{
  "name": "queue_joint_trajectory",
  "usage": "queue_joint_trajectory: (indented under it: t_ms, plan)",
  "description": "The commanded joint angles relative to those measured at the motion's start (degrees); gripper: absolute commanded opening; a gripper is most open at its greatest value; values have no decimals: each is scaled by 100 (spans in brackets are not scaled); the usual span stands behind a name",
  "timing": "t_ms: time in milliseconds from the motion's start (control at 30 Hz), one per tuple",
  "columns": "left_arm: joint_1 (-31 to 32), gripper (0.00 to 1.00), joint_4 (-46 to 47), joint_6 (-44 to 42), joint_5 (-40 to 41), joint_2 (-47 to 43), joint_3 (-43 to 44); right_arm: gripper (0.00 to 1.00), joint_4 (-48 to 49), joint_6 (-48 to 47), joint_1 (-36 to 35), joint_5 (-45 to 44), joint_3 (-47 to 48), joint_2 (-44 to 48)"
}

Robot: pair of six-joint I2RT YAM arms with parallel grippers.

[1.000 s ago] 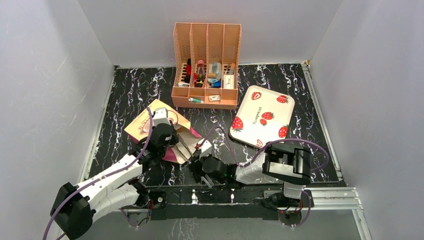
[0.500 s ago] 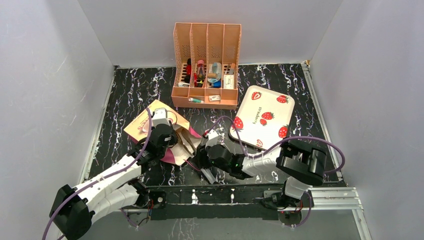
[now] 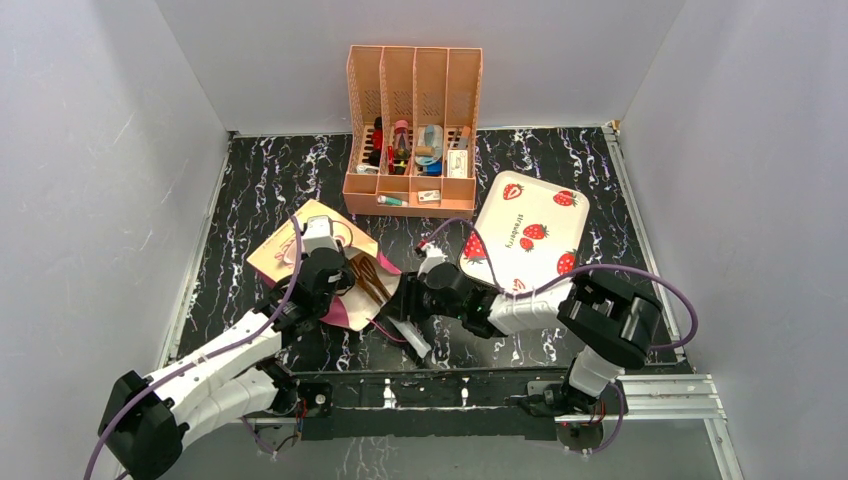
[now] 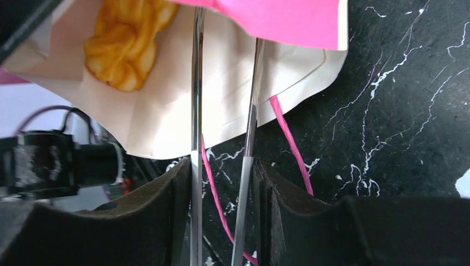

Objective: Take the fake bread out of the paper bag
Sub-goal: Pick up the clamp at the center of the board, then take out the fake bread from the paper bag.

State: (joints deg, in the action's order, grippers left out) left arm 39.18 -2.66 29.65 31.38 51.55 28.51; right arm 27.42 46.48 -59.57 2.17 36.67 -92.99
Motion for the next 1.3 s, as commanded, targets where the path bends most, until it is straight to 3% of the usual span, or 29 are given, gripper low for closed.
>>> queue_joint_trajectory:
  t_ms: [0, 367, 900, 1267]
  plan:
    - [20, 22, 41, 102, 242, -162, 201, 38, 699, 907, 347, 895, 245, 194]
    - [20, 22, -139, 119, 484, -126, 321, 38, 1974, 2119, 647, 1783, -19, 53]
    - [20, 23, -275, 173, 604, -344, 357, 38, 2272, 2687, 760, 1465, -371, 228]
    - [20, 24, -373, 214, 579, -346, 367, 38, 3026, 3132, 883, 1415, -495, 49]
